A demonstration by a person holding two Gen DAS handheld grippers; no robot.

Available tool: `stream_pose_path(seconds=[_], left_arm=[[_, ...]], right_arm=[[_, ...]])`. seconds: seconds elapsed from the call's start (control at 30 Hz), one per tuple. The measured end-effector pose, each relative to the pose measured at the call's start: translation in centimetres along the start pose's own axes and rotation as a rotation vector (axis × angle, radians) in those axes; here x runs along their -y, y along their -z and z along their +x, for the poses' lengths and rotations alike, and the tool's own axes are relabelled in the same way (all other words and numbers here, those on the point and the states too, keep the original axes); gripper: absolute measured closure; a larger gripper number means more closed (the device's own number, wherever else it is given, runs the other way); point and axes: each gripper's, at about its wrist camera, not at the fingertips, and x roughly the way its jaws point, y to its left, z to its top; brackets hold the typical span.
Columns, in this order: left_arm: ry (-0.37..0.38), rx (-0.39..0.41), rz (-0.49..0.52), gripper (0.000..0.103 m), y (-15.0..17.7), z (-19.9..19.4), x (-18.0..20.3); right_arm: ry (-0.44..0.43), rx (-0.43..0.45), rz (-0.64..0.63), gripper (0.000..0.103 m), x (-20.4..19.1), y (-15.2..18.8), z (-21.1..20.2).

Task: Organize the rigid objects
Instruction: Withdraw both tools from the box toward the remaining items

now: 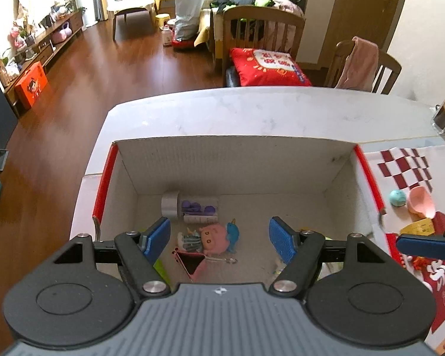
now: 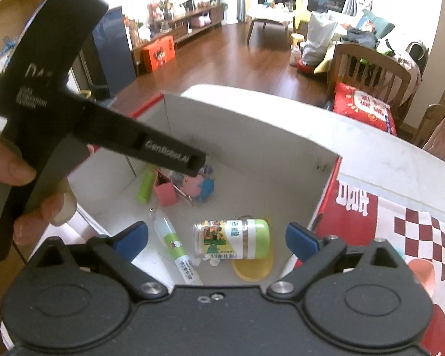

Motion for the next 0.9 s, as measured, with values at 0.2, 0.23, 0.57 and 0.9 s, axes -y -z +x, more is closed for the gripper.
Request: stream_pose_path(seconds=[0.2, 0.23, 0.57, 0.9], left_arm=[[0.006, 0.050, 0.005, 0.023, 1.0, -2.8, 0.3], [0.011, 0.057, 0.005, 0.023, 1.1, -3.2, 0.3], [0.058, 0.119, 0.011, 0.020, 2.9, -6.9, 2.7], [0.159, 0.160, 0.028, 0.016, 4.4, -8.9, 8.3]], right_arm=[[-0.017, 0.075, 0.004, 0.001, 0.3, 0.8, -3.2], [-0.021, 0.085, 0.011, 0.001, 0.6, 1.0, -3.8], [-0.017, 0.161, 0.034, 0.000, 3.3, 4.2, -8.9], [0.043, 0.175, 0.043, 0.000, 8.3, 9.5, -13.1]])
